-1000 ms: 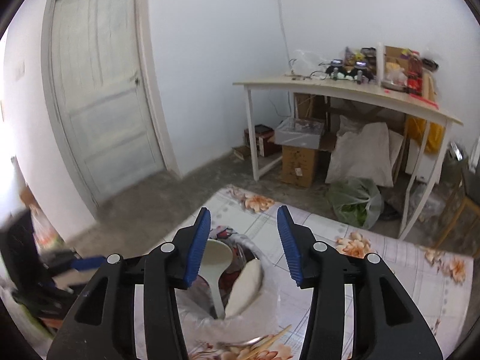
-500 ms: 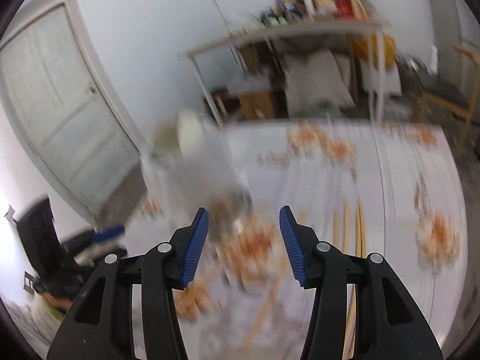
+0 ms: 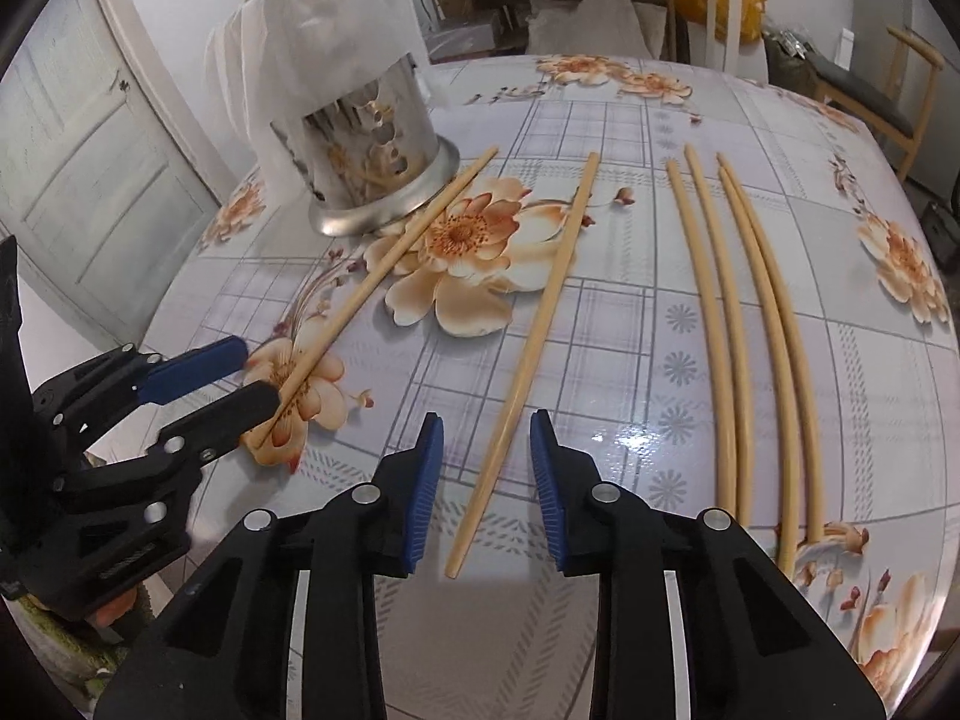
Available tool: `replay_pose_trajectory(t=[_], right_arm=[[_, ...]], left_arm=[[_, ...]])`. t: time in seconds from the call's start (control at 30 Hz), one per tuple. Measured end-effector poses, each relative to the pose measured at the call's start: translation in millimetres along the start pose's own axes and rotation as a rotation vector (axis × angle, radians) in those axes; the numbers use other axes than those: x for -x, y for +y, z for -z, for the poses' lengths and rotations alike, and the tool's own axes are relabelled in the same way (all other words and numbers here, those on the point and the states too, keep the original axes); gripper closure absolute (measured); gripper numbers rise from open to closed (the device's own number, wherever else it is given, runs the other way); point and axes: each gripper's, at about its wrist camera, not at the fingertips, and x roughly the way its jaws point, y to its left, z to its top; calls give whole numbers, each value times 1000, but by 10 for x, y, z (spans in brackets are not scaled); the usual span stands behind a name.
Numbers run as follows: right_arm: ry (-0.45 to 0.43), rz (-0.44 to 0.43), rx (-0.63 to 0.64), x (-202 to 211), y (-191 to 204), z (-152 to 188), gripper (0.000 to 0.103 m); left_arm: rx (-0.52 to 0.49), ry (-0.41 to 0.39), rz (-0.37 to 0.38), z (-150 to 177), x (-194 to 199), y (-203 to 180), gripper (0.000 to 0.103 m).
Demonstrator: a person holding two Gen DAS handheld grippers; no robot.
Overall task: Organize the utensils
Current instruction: 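Grasp a bamboo chopstick with the left tool while the right tool grasps another chopstick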
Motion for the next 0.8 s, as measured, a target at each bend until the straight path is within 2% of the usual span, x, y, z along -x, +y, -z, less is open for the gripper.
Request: replay_pose_trajectory(t=[0.1,0.2,0.53,0.6,0.7,0.8], right_arm=[[6,27,22,-50,53,0,78],[0,46,30,-61,73,-12,79],[0,66,0,-67,33,-21,84],[0,64,1,-66,33,-16,85],[-2,77,-7,-71,22,-18,94],[-6,58,-35,-66,-29,-21,98]], left_arm=[[1,28,-28,16,-70,8,83],[16,50,-31,41,-142,27,86],[7,59,-79,48,-185,-10,92],[6,57,-93,52,-186,-23,95],[-1,55,-111,55,-189,-48,97],[-7,50,-127,62,-188,-77,97]])
